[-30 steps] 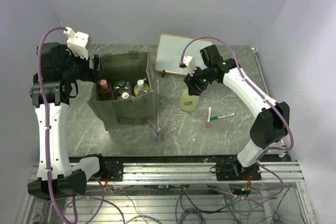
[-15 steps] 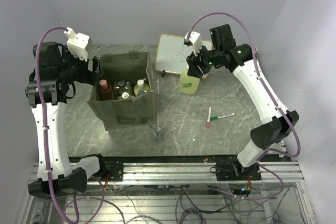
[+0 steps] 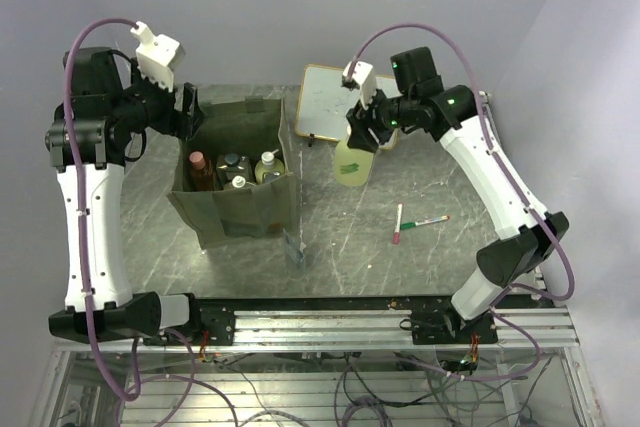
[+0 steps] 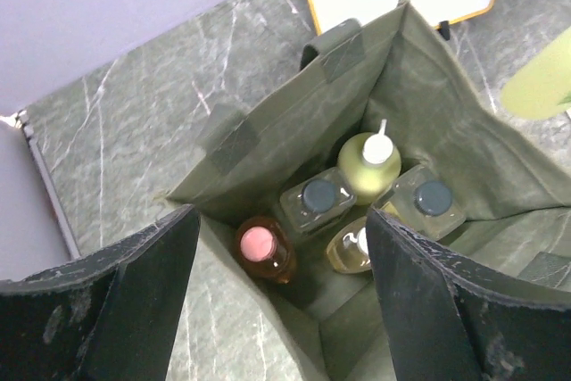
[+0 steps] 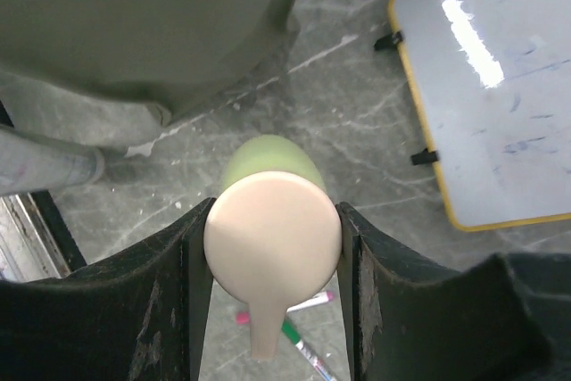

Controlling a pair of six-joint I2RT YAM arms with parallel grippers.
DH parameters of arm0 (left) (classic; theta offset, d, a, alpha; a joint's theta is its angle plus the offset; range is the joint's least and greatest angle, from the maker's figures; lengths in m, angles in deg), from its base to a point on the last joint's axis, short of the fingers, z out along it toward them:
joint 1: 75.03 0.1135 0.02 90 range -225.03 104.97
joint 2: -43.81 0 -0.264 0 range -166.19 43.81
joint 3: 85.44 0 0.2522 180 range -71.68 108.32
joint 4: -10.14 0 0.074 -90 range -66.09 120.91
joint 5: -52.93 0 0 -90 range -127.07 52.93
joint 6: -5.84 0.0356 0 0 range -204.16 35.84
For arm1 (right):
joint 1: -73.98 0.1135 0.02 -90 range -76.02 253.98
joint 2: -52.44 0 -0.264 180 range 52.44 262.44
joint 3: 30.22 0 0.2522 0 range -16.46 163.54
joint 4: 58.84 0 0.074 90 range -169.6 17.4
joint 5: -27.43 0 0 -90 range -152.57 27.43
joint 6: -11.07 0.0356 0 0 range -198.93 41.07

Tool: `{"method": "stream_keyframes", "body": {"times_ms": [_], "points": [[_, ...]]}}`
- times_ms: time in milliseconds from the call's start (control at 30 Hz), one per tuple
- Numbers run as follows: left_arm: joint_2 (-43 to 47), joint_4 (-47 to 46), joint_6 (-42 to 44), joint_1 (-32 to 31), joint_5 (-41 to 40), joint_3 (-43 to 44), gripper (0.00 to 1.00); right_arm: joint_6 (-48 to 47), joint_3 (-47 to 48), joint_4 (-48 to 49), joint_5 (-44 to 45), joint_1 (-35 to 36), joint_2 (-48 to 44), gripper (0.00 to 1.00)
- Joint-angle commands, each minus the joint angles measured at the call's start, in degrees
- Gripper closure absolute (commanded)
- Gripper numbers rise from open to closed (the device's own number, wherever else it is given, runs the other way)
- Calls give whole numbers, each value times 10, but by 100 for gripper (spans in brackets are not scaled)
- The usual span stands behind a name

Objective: Place the personal care products into the canvas bag
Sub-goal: Place the care product at the center of the board.

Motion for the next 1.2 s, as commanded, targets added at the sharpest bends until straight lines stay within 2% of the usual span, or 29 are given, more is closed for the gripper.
{"method": "stream_keyframes", "body": {"times_ms": [0, 333, 667, 800, 1033, 1067, 1100, 1167], "points": [[-20, 2, 4, -35, 12, 36, 14, 0, -54, 84, -18, 21, -34, 100], [-62, -34, -9, -95, 15, 46, 12, -26, -210, 167, -7, 67, -56, 100], [-83, -43, 2, -139, 14, 73, 11, -49, -281, 205, 18, 84, -51, 100], [-88, -50, 20, -158, 7, 67, 11, -59, -310, 213, 38, 88, -50, 94], [-85, -97, 21, -183, 24, 38, 10, -61, -334, 202, 44, 88, -65, 71], [-89, -98, 22, -187, 23, 39, 10, -58, -333, 199, 43, 88, -67, 60], [-92, -98, 25, -193, 23, 42, 10, -54, -330, 194, 43, 88, -70, 43], [-97, -99, 28, -201, 24, 44, 10, -49, -325, 190, 45, 88, -77, 32]]}}
